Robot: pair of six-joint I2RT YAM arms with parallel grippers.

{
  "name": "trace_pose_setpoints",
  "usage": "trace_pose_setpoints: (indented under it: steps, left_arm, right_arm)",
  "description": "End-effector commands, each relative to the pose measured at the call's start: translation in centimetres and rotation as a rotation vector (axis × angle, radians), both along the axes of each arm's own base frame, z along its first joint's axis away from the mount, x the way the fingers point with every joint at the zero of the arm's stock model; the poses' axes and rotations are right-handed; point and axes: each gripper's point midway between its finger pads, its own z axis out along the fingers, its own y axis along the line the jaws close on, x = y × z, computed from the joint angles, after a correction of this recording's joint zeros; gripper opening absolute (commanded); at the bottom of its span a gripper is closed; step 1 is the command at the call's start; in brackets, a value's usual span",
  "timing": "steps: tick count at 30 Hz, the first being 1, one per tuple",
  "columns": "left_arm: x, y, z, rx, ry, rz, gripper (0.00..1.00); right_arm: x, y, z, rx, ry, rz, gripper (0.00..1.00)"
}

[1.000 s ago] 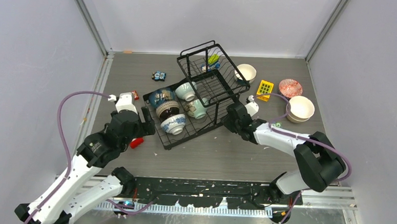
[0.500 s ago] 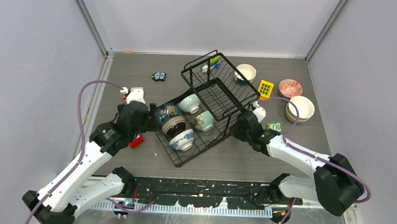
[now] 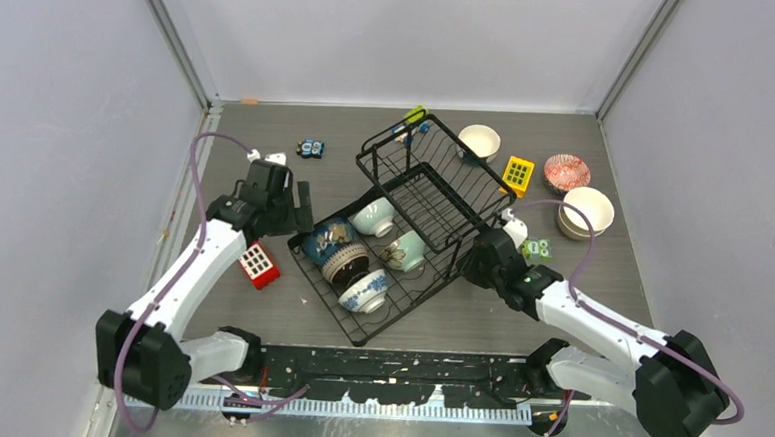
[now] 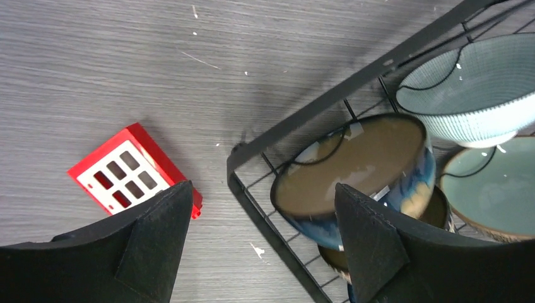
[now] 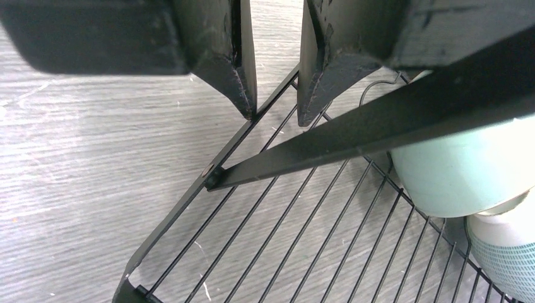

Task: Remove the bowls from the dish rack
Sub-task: Adjust the dish rack at the center of the board.

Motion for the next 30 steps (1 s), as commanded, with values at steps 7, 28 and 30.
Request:
trace_pose_setpoints:
  steps: [7, 28, 30]
  left_arm:
    - [3.1, -1.4, -0.3, -0.075, 0.013, -0.079, 0.83]
    - [5.6, -1.7, 2.8, -0.11, -0.112, -0.043, 0.83]
    - [5.5, -1.4, 2.6, -0.113, -0.117, -0.017, 0.83]
  right_arm:
    - [-3.7, -1.3, 0.0, -0.042, 0.051, 0.108, 0.3]
    - [-4.3, -4.2, 3.8, 0.063, -0.026, -0.125, 0.65]
    - [-4.4, -4.1, 3.8, 0.113, -0.03, -0.164, 0.66]
